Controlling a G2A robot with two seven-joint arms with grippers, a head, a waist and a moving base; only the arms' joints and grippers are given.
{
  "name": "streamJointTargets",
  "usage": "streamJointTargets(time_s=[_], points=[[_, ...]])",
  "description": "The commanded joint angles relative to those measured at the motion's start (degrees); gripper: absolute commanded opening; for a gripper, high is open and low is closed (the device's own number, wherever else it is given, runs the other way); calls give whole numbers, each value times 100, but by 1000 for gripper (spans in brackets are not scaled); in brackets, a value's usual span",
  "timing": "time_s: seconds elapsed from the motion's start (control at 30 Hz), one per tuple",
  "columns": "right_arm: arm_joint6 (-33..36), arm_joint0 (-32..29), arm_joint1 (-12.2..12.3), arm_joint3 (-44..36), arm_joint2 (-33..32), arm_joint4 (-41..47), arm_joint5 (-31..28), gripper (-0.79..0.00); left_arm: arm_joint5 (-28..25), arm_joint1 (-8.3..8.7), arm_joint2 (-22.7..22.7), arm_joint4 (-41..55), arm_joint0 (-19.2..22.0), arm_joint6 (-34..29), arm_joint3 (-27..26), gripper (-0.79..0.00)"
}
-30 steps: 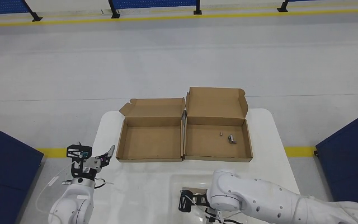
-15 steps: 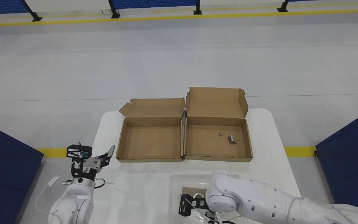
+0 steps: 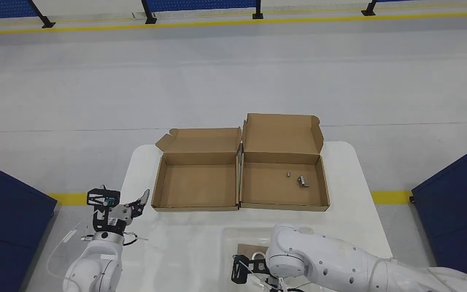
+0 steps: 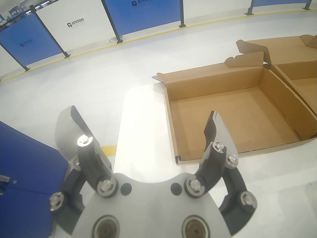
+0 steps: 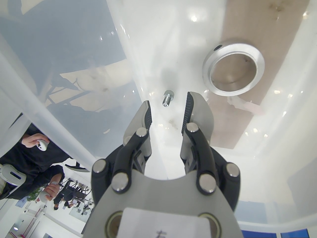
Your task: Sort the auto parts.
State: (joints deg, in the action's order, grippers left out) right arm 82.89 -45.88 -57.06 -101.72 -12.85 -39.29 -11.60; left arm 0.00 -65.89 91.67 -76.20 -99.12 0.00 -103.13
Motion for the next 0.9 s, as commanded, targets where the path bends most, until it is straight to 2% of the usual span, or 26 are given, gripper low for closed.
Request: streamJointTargets(time_s=[0.0, 0.1, 0.67, 0.83, 0.87], points=[[26, -6, -23, 30, -4, -9, 1, -536, 0, 0, 0, 0, 0, 0, 0, 0], [39, -19, -55, 71, -14, -12, -10, -582, 0, 0, 0, 0, 0, 0, 0, 0], [138, -79, -189, 304, -78, 22, -171, -665, 0, 0, 0, 0, 0, 0, 0, 0], [136, -87, -227, 387, -105, 48, -218, -785, 0, 0, 0, 0, 0, 0, 0, 0], [131, -89, -233, 398, -113, 53, -221, -785, 0, 0, 0, 0, 0, 0, 0, 0]])
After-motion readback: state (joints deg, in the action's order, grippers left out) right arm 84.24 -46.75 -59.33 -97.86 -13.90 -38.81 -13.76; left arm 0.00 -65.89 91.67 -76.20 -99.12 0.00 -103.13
